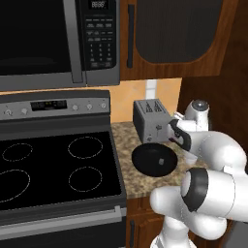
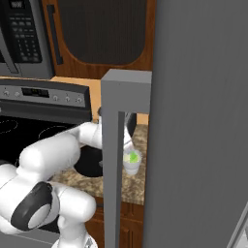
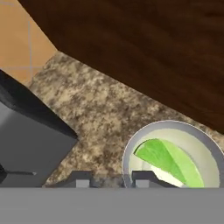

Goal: Grab a lemon wedge from the fridge and one ice cube from the ice bowl, and put them in the glass of lemonade.

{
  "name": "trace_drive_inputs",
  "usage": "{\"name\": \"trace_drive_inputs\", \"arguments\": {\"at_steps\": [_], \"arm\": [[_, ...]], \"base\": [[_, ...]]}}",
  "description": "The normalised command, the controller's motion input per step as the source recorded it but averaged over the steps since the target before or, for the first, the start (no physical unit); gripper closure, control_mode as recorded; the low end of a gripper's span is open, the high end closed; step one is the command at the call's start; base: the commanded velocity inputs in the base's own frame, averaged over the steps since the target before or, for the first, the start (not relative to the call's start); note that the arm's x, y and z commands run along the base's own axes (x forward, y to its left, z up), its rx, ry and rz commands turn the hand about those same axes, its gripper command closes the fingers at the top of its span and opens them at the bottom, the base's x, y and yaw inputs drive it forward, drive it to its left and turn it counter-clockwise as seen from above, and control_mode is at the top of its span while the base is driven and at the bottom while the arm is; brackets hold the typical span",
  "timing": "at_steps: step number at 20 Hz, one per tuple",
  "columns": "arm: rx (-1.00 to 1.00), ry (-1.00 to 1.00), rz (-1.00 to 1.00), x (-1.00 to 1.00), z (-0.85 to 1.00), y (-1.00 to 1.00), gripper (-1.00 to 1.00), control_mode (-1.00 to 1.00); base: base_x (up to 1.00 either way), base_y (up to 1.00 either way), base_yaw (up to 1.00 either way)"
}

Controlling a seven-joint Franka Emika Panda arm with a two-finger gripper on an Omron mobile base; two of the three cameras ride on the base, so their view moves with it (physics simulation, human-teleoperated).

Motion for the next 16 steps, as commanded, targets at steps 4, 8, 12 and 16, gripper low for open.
{"name": "trace_drive_inputs", "arguments": {"at_steps": [4, 8, 12, 16], "arm": [[-0.08, 0.29, 0.00, 0.17, -0.64, -0.19, 1.00, -1.00], [0.00, 0.12, 0.00, 0.09, -0.23, -0.37, 1.00, -1.00], [0.02, 0.04, 0.00, 0.00, -0.07, -0.40, 1.00, -1.00], [0.00, 0.07, 0.00, -0.01, -0.40, -0.18, 1.00, -1.00]], "base": [[0.00, 0.00, 0.00], [0.00, 0.00, 0.00], [0.00, 0.00, 0.00], [0.00, 0.00, 0.00]]}}
